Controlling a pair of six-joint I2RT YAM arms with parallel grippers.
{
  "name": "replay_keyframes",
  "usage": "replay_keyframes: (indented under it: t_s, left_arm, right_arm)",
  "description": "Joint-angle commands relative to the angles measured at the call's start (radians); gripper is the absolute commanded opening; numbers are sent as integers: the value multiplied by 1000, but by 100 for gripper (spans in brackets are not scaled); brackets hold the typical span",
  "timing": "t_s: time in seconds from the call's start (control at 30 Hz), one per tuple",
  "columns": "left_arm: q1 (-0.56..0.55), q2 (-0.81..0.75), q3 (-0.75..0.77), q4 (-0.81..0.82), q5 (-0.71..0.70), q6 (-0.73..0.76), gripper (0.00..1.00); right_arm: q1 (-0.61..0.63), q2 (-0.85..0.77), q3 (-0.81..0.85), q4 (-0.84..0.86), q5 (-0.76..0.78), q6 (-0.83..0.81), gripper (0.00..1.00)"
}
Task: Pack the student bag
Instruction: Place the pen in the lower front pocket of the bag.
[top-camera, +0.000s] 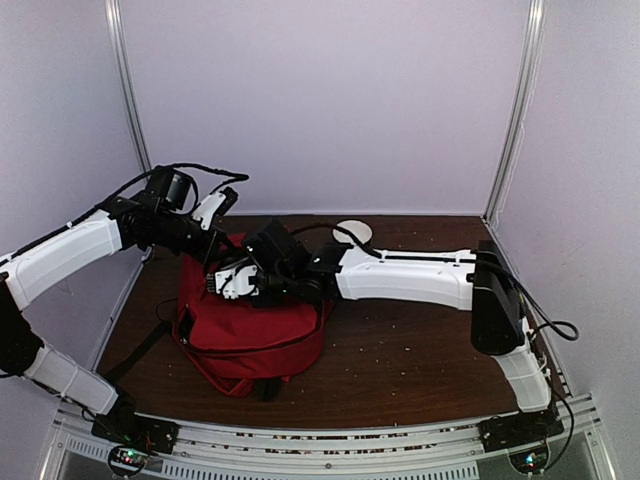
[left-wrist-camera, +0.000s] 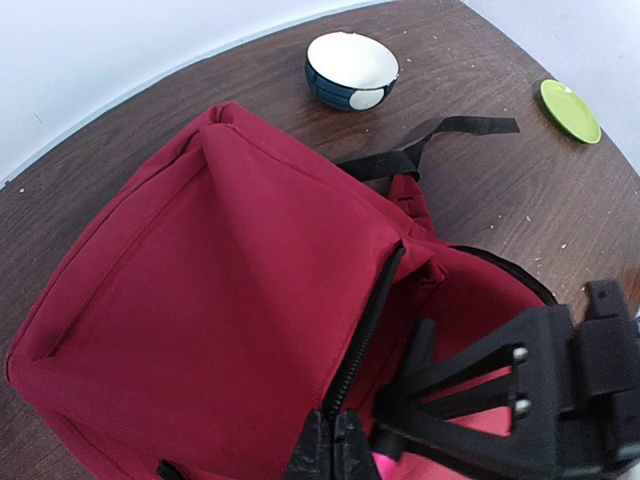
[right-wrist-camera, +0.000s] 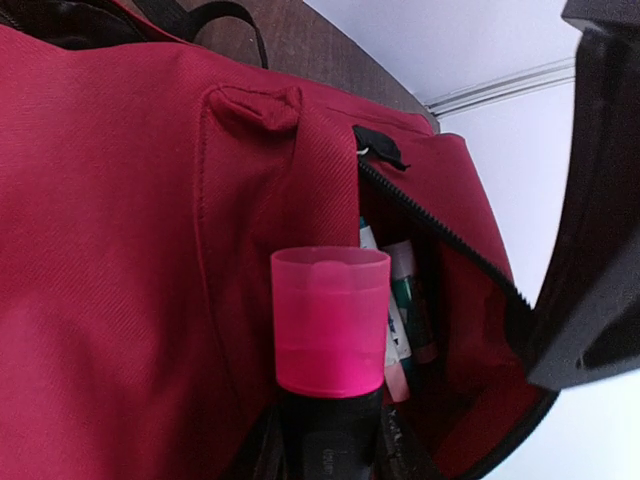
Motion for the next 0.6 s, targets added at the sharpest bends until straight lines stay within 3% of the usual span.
replay_keyframes:
  t_s: [0.0, 0.57]
  left_arm:
    - [-4, -32, 36, -8, 44, 10, 0]
    - [-5, -37, 38, -24, 65, 17, 0]
  right_arm:
    - [-1, 54, 94, 148, 82, -74, 25]
    - [-59, 217, 149, 275, 147, -258, 27]
